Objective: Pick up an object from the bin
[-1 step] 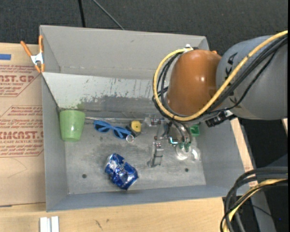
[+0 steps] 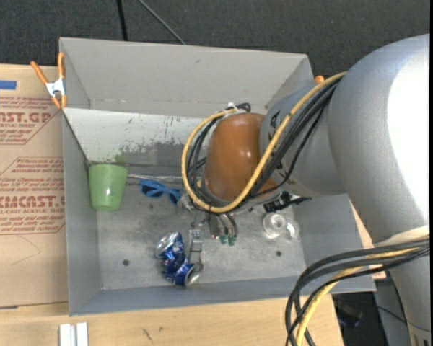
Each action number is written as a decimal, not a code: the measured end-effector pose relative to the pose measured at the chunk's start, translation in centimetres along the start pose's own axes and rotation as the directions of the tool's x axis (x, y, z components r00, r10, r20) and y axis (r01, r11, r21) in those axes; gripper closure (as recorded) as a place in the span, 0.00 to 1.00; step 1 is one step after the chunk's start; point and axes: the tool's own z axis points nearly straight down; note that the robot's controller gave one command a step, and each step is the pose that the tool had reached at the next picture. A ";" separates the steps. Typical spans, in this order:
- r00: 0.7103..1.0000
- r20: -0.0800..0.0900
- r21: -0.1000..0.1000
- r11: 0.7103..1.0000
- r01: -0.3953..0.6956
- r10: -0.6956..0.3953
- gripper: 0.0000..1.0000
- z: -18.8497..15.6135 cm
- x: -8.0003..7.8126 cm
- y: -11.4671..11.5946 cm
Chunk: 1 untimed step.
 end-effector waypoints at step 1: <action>0.974 -0.018 -0.002 0.974 0.225 -0.225 0.00 0.6 4.4 5.4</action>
Offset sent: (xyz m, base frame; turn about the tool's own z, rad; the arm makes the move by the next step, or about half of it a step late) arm -0.0423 0.0536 -0.0066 -0.2247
